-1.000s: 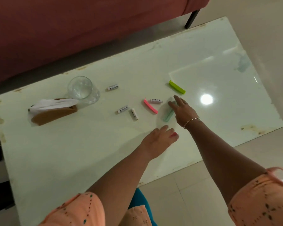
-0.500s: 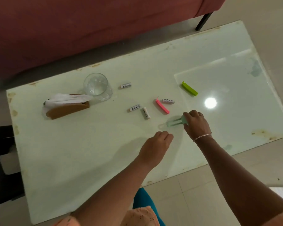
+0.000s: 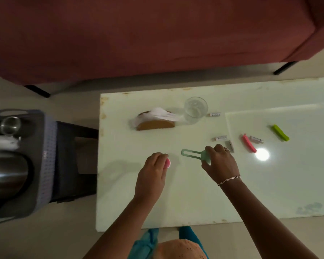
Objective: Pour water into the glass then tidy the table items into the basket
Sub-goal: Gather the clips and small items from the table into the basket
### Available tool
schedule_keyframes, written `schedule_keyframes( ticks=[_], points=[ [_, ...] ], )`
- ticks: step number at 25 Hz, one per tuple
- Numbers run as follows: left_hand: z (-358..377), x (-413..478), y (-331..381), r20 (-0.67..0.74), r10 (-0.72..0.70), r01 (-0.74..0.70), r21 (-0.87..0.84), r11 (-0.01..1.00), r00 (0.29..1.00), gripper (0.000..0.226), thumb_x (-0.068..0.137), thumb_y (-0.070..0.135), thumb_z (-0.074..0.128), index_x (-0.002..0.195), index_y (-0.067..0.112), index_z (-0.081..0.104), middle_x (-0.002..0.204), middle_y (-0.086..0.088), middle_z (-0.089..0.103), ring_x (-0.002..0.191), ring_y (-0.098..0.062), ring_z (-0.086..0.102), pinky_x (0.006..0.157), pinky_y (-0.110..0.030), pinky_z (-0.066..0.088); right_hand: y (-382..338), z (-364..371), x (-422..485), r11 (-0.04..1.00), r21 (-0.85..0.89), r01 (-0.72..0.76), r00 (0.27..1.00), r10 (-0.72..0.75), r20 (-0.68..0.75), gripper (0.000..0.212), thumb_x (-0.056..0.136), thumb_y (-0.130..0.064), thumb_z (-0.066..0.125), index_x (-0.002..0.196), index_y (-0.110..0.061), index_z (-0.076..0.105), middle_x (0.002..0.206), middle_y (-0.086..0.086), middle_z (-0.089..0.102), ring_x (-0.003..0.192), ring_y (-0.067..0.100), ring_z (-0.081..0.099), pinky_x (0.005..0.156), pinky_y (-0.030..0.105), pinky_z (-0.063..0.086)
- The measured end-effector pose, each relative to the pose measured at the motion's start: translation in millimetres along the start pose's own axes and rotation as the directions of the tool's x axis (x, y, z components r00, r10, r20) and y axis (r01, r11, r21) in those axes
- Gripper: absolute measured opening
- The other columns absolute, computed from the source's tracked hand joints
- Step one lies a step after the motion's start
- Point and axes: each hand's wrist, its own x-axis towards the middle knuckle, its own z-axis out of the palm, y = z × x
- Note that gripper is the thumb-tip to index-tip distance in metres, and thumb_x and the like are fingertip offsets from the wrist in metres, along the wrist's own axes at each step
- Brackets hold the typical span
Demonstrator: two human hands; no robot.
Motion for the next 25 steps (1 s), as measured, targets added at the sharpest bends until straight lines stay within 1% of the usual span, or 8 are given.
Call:
schedule_keyframes(
  ticks=[6, 9, 12, 16, 19, 21, 23, 25],
  points=[
    [-112.8, -28.2, -106.6, -0.241, -0.166, 0.17, -0.005, 0.985, 0.956, 0.02, 0.077, 0.0, 0.067, 0.097, 0.002, 0.066, 0.095, -0.013, 0.068, 0.084, -0.025, 0.066, 0.067, -0.029, 0.054, -183.4, 10.4, 14.9, 0.974, 0.021, 0.224, 0.974, -0.225, 0.039, 0.03, 0.078, -0.023, 0.063, 0.103, -0.006, 0.061, 0.096, 0.017, 0.058, 0.093, 0.038, 0.054, 0.069, 0.038, 0.048],
    [-158.8, -44.7, -155.4, -0.332, -0.215, 0.238, 0.031, 0.971, 0.918, 0.02, 0.076, 0.004, 0.062, 0.096, 0.002, 0.066, 0.093, -0.014, 0.068, 0.088, -0.016, 0.055, 0.072, -0.026, 0.044, -277.2, 16.4, 19.8, 0.923, 0.035, 0.382, 0.923, -0.383, 0.025, 0.027, 0.077, -0.022, 0.065, 0.098, -0.005, 0.062, 0.093, 0.018, 0.059, 0.088, 0.038, 0.056, 0.069, 0.038, 0.048],
    [-197.5, -60.6, -205.5, -0.381, -0.293, 0.331, 0.037, 0.943, 0.877, 0.02, 0.082, 0.012, 0.054, 0.096, 0.002, 0.064, 0.092, -0.014, 0.066, 0.086, -0.018, 0.055, 0.071, -0.029, 0.044, -368.9, 28.3, 29.7, 0.824, -0.019, 0.567, 0.824, -0.566, 0.037, 0.028, 0.079, -0.023, 0.061, 0.103, -0.008, 0.06, 0.098, 0.016, 0.059, 0.09, 0.036, 0.057, 0.075, 0.038, 0.048],
    [-220.4, -81.6, -248.0, -0.409, -0.34, 0.399, 0.065, 0.915, 0.847, 0.019, 0.079, 0.011, 0.059, 0.094, 0.002, 0.067, 0.091, -0.013, 0.068, 0.078, -0.026, 0.067, 0.059, -0.028, 0.053, -452.4, 49.8, 51.4, 0.58, -0.209, 0.787, 0.608, -0.786, 0.11, 0.017, 0.079, -0.006, 0.057, 0.096, -0.002, 0.061, 0.099, 0.02, 0.06, 0.086, 0.038, 0.06, 0.07, 0.043, 0.053],
    [-222.3, -91.1, -267.8, -0.42, -0.339, 0.408, 0.084, 0.909, 0.842, 0.018, 0.082, 0.014, 0.059, 0.094, 0.003, 0.067, 0.09, -0.011, 0.069, 0.079, -0.022, 0.065, 0.066, -0.023, 0.048, -489.7, 73.4, 77.2, 0.403, -0.317, 0.859, 0.489, -0.828, 0.274, 0.022, 0.085, 0.0, 0.043, 0.103, -0.001, 0.054, 0.111, 0.021, 0.053, 0.099, 0.037, 0.054, 0.076, 0.044, 0.051],
    [-220.9, -93.5, -277.0, -0.406, -0.346, 0.412, 0.086, 0.907, 0.846, 0.019, 0.077, 0.01, 0.069, 0.095, 0.005, 0.066, 0.09, -0.009, 0.068, 0.082, -0.017, 0.062, 0.072, -0.022, 0.043, -508.1, 89.8, 94.9, 0.308, -0.352, 0.884, 0.433, -0.823, 0.367, 0.026, 0.087, -0.001, 0.038, 0.11, -0.003, 0.051, 0.118, 0.021, 0.049, 0.106, 0.037, 0.05, 0.08, 0.045, 0.049],
    [-220.7, -93.6, -282.5, -0.371, -0.371, 0.429, 0.087, 0.899, 0.851, 0.027, 0.071, 0.006, 0.075, 0.096, 0.007, 0.066, 0.091, -0.007, 0.068, 0.08, -0.016, 0.064, 0.064, -0.018, 0.047, -522.7, 106.0, 106.5, 0.247, -0.366, 0.897, 0.394, -0.823, 0.41, 0.028, 0.088, -0.001, 0.037, 0.113, -0.002, 0.05, 0.12, 0.022, 0.049, 0.108, 0.039, 0.05, 0.082, 0.046, 0.048],
    [-219.9, -93.3, -286.4, -0.345, -0.381, 0.431, 0.08, 0.899, 0.858, 0.028, 0.07, 0.007, 0.076, 0.096, 0.009, 0.067, 0.091, -0.005, 0.068, 0.078, -0.015, 0.066, 0.06, -0.02, 0.052, -531.4, 122.7, 111.4, 0.249, -0.352, 0.903, 0.394, -0.805, 0.443, 0.029, 0.088, 0.001, 0.036, 0.115, 0.002, 0.047, 0.123, 0.024, 0.046, 0.108, 0.041, 0.048, 0.081, 0.049, 0.048]
  ],
)
